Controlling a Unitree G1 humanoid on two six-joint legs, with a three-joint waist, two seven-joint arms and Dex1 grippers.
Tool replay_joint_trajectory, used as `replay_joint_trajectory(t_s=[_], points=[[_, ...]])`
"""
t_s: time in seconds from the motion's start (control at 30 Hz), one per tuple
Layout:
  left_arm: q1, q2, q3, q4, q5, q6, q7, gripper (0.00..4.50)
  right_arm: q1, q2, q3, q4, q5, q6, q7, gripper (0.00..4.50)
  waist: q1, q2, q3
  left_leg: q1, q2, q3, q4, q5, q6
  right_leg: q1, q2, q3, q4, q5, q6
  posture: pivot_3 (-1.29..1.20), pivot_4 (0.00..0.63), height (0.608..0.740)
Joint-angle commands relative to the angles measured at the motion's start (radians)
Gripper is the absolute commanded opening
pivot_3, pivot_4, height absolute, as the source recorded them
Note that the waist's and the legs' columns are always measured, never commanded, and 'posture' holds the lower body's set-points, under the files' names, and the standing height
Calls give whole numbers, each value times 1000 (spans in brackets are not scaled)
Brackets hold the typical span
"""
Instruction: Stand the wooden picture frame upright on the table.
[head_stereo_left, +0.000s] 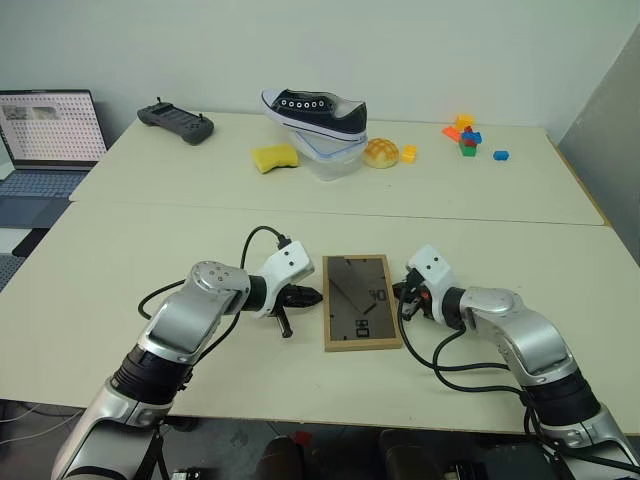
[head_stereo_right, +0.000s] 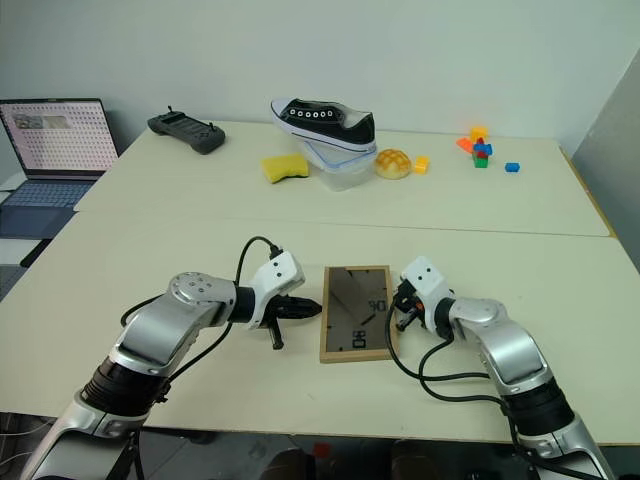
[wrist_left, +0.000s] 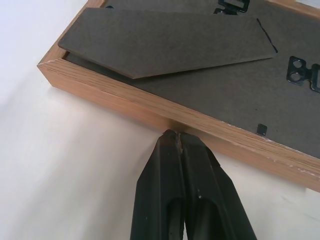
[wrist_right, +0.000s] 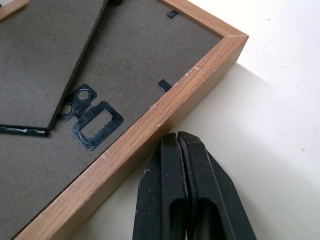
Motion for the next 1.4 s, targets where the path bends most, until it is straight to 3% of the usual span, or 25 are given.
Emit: replay_joint_trajectory(t_s=[0.03,0.1,0.17,0.3,0.37,0.67,0.9,1.13,1.27,1.4], points=[[37,36,68,-35,-30,-27,7,52,12,-26,13,-61,13,-30,48,40,0,0,0,0,0,0,0,0,0,0,0,0,0,0,0,0,150,740],[72,67,124,-47,-93,18,-32,52,28,-71,-13,-59,10,-49,69,40,-1,0,0,0,0,0,0,0,0,0,0,0,0,0,0,0,150,740],[97,84,186,-69,-196,113,-76,409,45,-108,-33,-65,19,-64,96,0,-1,0,0,0,0,0,0,0,0,0,0,0,0,0,0,0,150,740],[59,43,376,-7,-427,589,-100,1110,92,-197,-52,-71,25,-123,170,0,3,0,0,0,0,0,0,0,0,0,0,0,0,0,0,0,150,740],[12,9,449,86,-512,739,-60,1555,104,-214,-49,-59,18,-149,183,0,3,0,0,0,0,0,0,0,0,1,0,-1,-1,0,0,0,150,740],[-14,6,415,284,-864,760,231,3175,106,-175,-7,-58,-7,-181,165,0,-9,-1,0,1,1,-1,0,0,0,1,0,-1,0,0,0,0,150,740],[34,-22,379,305,-988,760,403,4406,85,-123,50,-104,-14,-156,162,0,-11,-1,0,2,1,-1,0,0,0,1,0,0,2,0,0,0,150,740],[93,-158,383,287,-918,739,486,4456,32,-13,94,-110,-21,-115,121,0,-5,3,-6,2,0,0,0,0,0,1,-1,0,1,0,0,0,150,740],[103,-207,383,271,-887,700,488,4456,33,-6,107,-112,-31,-109,120,0,13,5,-8,4,-2,-2,1,0,0,7,-3,-2,-2,0,0,0,150,740],[118,-213,414,276,-861,660,479,3726,55,-45,104,-103,-46,-123,130,0,14,5,-9,6,-3,-2,1,0,0,11,-4,-3,-4,0,0,0,150,740]])
